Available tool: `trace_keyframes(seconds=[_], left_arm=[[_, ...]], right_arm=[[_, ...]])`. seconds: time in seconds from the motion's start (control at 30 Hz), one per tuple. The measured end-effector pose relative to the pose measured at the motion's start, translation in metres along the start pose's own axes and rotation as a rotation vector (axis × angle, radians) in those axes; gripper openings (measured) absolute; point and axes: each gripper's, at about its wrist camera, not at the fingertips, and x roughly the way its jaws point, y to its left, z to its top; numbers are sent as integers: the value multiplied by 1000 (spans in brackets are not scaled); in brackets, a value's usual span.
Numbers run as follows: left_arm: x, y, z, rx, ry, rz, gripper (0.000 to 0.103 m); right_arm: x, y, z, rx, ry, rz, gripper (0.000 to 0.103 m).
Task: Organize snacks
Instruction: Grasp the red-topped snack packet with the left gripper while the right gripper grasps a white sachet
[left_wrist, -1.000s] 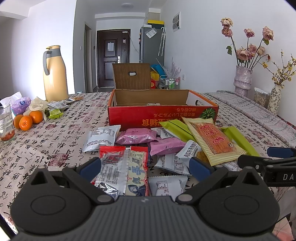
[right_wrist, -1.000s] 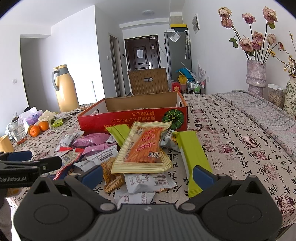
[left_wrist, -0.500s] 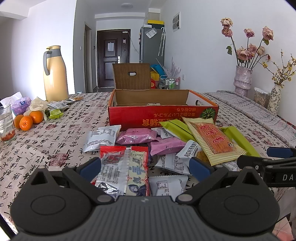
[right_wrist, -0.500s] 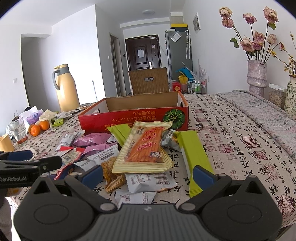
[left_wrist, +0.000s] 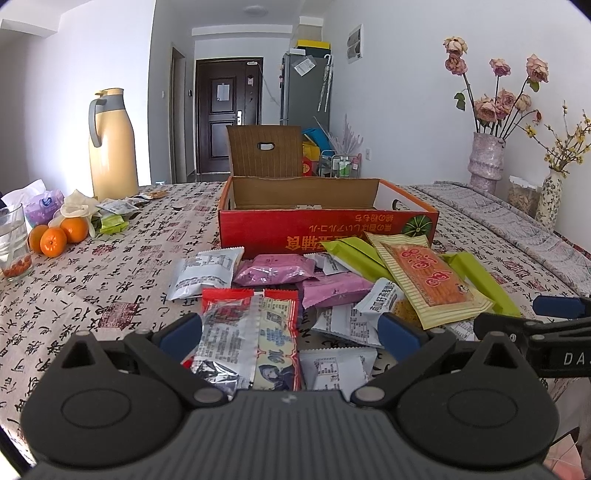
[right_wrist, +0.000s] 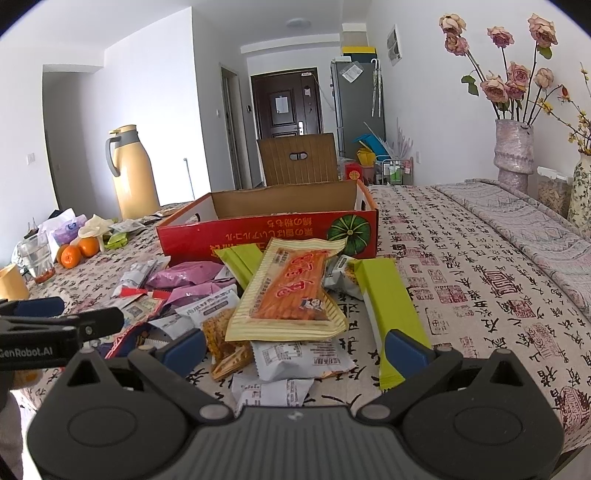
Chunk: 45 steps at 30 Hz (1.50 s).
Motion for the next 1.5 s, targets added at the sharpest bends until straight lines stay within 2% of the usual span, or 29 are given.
trace_keyframes(seconds=[0.1,0.27,0.6,0.73,0.87,1.03,1.33,1.5], left_arm=[[2,1,0,-2,4,0,103],[2,2,-2,-5,9,0,103],[2,4,-6,-11,21,-2,103],[1,6,-8,-16,24,1,103],[0,7,-9,-19,26,-1,103],[-2,7,-10,-23,28,-3,103],[-7,10,-9,-42,30,8,103],[-2,14,-8,-51,57,28,103]], right_arm=[[-1,2,-3,-12,10,5,103],[6,4,-6,-31,46,1,94],[18,13,-19,-81,137,19,85],[25,19,-23,-104,176,35,63],[22,25,-26,-144,171,32,46],[16,26,-25,-144,160,41,42],[-7,32,-20,-154,96,147,42],[-19,31,-13,-136,45,163,42]])
